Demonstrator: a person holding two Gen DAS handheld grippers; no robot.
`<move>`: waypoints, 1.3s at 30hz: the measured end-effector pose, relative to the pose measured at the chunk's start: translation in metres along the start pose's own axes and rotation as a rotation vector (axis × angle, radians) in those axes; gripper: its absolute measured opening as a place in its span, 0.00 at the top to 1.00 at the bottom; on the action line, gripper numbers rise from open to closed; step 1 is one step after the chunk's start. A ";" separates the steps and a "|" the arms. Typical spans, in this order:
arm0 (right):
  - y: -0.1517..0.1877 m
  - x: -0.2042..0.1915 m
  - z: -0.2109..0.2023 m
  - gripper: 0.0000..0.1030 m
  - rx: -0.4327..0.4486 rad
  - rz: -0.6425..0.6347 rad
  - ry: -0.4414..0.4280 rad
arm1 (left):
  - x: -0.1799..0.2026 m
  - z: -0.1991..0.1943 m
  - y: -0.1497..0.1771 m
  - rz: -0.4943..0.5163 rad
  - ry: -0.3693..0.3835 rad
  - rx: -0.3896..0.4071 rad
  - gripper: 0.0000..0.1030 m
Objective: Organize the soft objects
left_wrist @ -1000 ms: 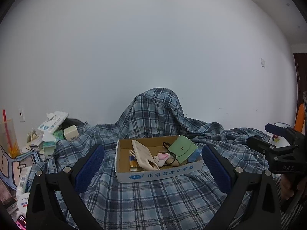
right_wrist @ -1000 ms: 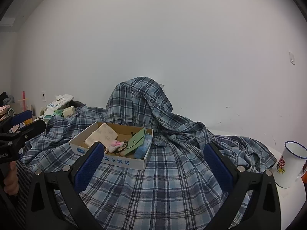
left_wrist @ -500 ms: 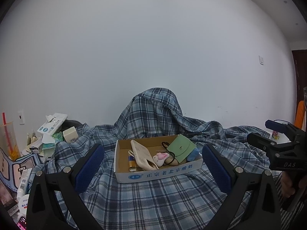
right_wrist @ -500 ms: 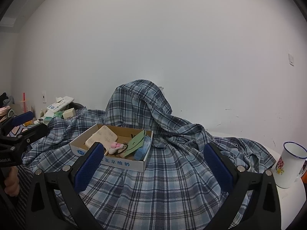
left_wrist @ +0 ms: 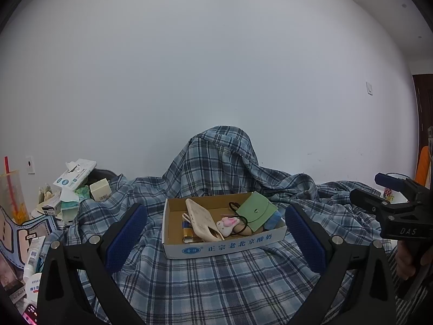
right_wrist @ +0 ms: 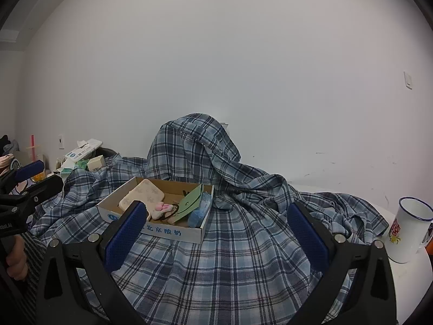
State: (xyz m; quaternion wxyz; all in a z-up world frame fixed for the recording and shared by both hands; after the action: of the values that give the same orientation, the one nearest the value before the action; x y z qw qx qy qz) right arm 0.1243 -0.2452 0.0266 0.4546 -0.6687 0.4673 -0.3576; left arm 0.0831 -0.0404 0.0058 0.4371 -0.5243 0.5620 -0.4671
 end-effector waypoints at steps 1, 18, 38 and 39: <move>0.000 0.000 0.000 0.00 -0.001 0.001 0.000 | 0.000 0.000 0.000 0.000 0.000 -0.001 0.00; -0.001 0.000 0.001 0.00 0.000 0.000 0.001 | -0.001 0.000 0.000 -0.008 -0.008 -0.004 0.00; 0.001 0.000 0.001 0.00 -0.002 0.001 0.002 | -0.001 0.001 0.000 -0.009 -0.009 -0.007 0.00; 0.001 0.000 0.001 0.00 -0.002 0.001 0.002 | -0.001 0.001 0.000 -0.009 -0.008 -0.007 0.00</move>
State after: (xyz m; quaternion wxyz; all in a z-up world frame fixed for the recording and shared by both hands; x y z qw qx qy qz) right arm 0.1252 -0.2455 0.0254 0.4536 -0.6687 0.4683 -0.3575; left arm 0.0840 -0.0399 0.0053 0.4356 -0.5302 0.5596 -0.4648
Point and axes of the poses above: each gripper's, at about its wrist camera, not at the fingertips, and z roughly the way its jaws point, x to its right, y to its underside, the point moved 8 cm from there along z, roughly the way its jaws point, and after that the axes turned 3 degrees about -z, right-handed, at the moved point
